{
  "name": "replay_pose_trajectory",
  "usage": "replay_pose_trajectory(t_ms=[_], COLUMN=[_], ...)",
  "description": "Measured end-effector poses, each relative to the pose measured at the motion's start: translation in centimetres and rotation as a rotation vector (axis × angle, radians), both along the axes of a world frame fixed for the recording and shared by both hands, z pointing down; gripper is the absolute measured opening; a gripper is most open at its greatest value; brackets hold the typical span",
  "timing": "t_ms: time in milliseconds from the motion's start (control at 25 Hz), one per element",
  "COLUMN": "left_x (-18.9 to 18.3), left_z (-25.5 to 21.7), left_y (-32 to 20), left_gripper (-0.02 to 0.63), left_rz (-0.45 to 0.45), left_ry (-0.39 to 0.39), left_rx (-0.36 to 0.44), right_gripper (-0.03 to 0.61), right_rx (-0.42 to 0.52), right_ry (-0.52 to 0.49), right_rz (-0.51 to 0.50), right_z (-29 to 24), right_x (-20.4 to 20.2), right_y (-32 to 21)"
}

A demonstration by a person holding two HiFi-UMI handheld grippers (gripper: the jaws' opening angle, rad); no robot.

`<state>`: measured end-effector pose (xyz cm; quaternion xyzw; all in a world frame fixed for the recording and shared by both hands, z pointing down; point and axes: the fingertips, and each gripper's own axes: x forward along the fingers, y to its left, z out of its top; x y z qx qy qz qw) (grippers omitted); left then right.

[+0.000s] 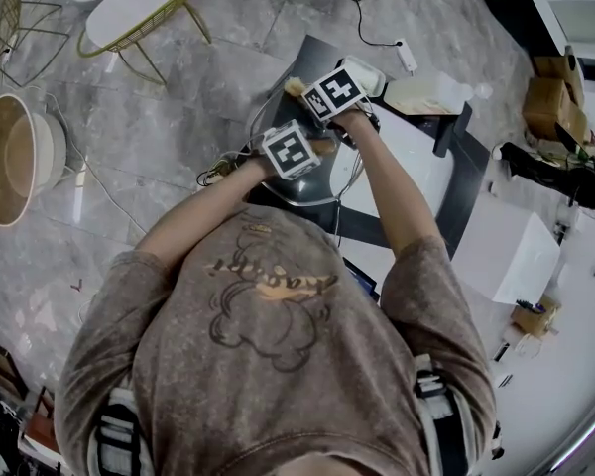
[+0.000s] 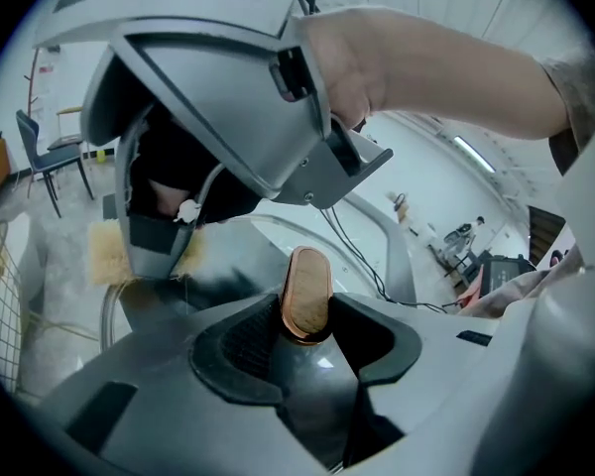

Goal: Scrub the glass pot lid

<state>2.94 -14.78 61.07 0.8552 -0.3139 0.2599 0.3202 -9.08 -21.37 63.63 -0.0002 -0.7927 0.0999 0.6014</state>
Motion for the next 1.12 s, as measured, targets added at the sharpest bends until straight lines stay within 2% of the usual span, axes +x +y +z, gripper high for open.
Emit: replay_pose_trajectory(t_ms=[280, 480, 640, 880, 1000, 1120], left_x=[0.1, 0.0, -0.5, -0.5, -0.4, -0.5], left_z=[0.1, 0.1, 0.8, 0.7, 0.6, 0.6], left_y=[-0.1, 0.0, 0.2, 0.4, 0.2, 0.0], left_gripper=[0.181, 0.181, 0.182, 0.183, 0.183, 0.183], left_rz=[-0.016, -0.027, -0.032, -0.034, -0.040, -0.043], left_ry=[0.019, 0.022, -0.029, -0.033, -0.030, -0.026], left_rx=[0.028, 0.036, 0.027, 0.041, 0.051, 0.057], right_gripper=[0.048, 0.046, 0.046, 0.046, 0.046, 0.047], right_rx=[-0.053, -0.230, -0.255, -0.496, -0.547, -0.586], right_ry=[0.032, 0.046, 0.125, 0.264, 0.345, 0.408], right_rz=[-0.146, -0.226, -0.350, -0.509, -0.613, -0.662], right_z=[0.3, 0.3, 0.4, 0.5, 0.6, 0.7], right_x=[-1.4, -2.5, -2.7, -2.7, -2.5, -2.5], right_y=[2.1, 6.0, 6.8, 11.1, 12.4, 12.5])
